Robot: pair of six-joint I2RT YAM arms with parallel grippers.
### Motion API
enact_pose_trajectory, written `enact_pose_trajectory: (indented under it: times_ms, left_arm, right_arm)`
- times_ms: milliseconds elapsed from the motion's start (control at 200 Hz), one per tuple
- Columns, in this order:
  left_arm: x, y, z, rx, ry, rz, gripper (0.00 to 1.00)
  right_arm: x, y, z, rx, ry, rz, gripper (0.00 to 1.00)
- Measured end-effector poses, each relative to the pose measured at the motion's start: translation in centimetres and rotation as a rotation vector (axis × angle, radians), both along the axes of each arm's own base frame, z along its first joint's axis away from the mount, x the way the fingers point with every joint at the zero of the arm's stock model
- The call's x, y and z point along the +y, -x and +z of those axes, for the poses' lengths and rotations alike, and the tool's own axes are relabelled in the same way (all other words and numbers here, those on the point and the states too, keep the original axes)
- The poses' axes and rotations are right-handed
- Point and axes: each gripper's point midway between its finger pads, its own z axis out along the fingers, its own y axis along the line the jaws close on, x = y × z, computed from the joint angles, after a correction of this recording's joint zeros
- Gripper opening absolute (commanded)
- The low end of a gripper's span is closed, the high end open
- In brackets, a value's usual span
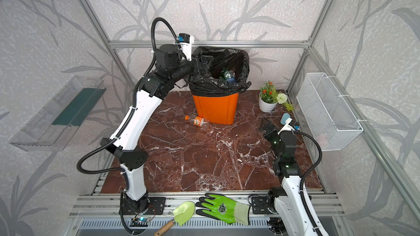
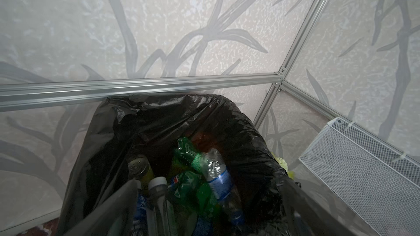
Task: Throw the plastic bottles in the bin
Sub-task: 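Withdraw the left arm while the right gripper reaches toward the orange-capped bottle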
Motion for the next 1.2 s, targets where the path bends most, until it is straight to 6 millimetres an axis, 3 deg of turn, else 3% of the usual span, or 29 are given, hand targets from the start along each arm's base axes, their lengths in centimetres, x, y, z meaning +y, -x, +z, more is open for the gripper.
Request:
enact_pose_trajectory:
  times_ms: [125, 250, 450, 595, 700, 885, 1025, 1200]
  left_arm:
    - [2.3, 2.4, -1.4, -0.037, 0.021, 0.045, 0.99]
    - [6.1, 4.7, -3.5, -0.081, 0.048, 0.167, 0.99]
    - [12.8, 7.3, -8.1, -0.05, 0.031, 0.382, 0.99]
    - [17.8, 9.1, -13.0, 0.034, 0.008, 0.531, 0.99]
    - [21.4, 10.3, -17.3, 0.128, 0.003, 0.639, 0.99]
    - [26.4, 12.2, -23.6, 0.3, 0.03, 0.795, 0.99]
    - [28.3, 13.3, -26.5, 0.379, 0.072, 0.862, 0.99]
    - [29.5, 14.1, -29.5, 0.466, 0.111, 0.907, 0.99]
  right_arm:
    - [-0.1, -0.1, -0.3, 0.01, 0.0, -0.002, 0.98]
    - [0.0, -0.4, -0.8, 0.026, -0.003, 0.006, 0.98]
    - [1.0, -1.5, -2.3, 0.067, -0.015, 0.063, 0.95]
    - [2.8, -2.7, -3.7, 0.128, -0.005, 0.146, 0.94]
    - [6.1, -3.7, -3.4, 0.136, 0.049, 0.257, 0.93]
    - [14.4, -5.3, -2.9, 0.131, 0.202, 0.497, 0.92]
    - [20.9, -6.0, -4.3, 0.146, 0.354, 0.665, 0.92]
    - [27.8, -6.4, -6.4, 0.157, 0.579, 0.829, 0.92]
